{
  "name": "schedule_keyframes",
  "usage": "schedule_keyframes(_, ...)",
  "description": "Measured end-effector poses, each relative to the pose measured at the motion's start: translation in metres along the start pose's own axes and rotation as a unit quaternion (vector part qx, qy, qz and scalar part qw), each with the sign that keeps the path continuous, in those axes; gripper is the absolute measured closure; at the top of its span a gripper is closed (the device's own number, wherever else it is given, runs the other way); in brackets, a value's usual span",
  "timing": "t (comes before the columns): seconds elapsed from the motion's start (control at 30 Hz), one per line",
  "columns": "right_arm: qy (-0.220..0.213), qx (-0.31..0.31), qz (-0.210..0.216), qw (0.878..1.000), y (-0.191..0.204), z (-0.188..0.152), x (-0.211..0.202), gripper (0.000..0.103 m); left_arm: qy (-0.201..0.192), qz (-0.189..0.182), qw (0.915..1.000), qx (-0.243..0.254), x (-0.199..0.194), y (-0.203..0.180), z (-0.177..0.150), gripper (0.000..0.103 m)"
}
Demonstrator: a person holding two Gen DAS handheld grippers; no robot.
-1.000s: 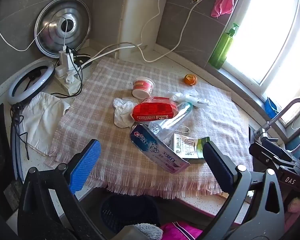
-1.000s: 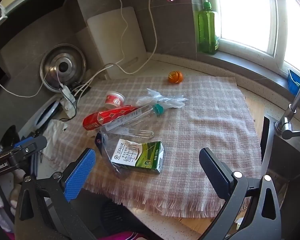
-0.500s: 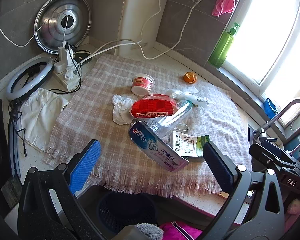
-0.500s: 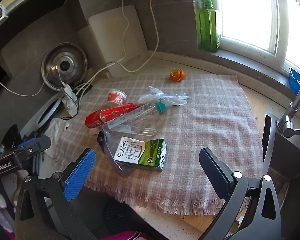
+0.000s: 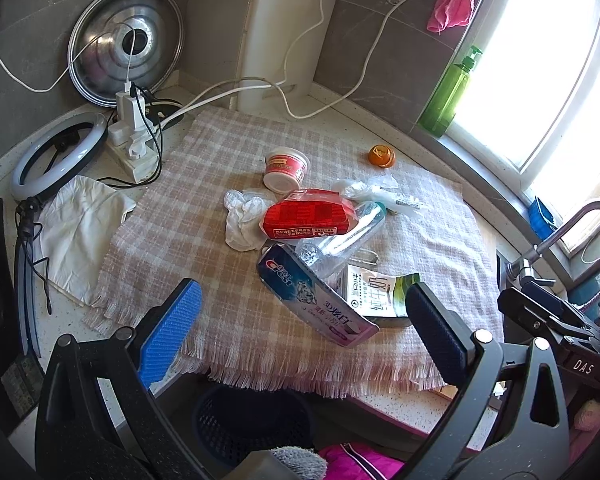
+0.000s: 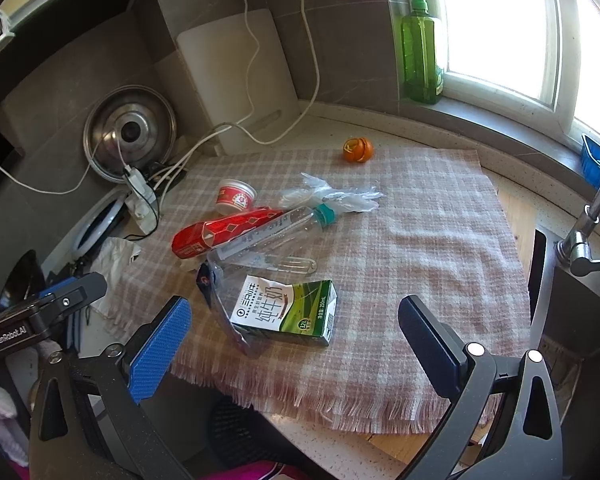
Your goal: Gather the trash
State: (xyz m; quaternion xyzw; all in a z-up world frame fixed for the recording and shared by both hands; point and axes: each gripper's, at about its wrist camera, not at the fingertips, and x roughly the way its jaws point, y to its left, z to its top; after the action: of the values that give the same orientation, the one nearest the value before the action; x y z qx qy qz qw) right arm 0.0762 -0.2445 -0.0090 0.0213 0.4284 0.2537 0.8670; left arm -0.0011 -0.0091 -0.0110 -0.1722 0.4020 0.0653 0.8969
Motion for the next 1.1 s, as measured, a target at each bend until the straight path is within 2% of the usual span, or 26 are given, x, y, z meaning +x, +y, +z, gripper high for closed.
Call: schedule_keyframes(1.1, 0.004, -0.001, 0.002, 1.000, -0.0033, -0.0038, 0.0009, 0.001, 0.006, -0.002, 0.9999, -0.009, 0.0071, 0.0075, -0.0023, 0.000)
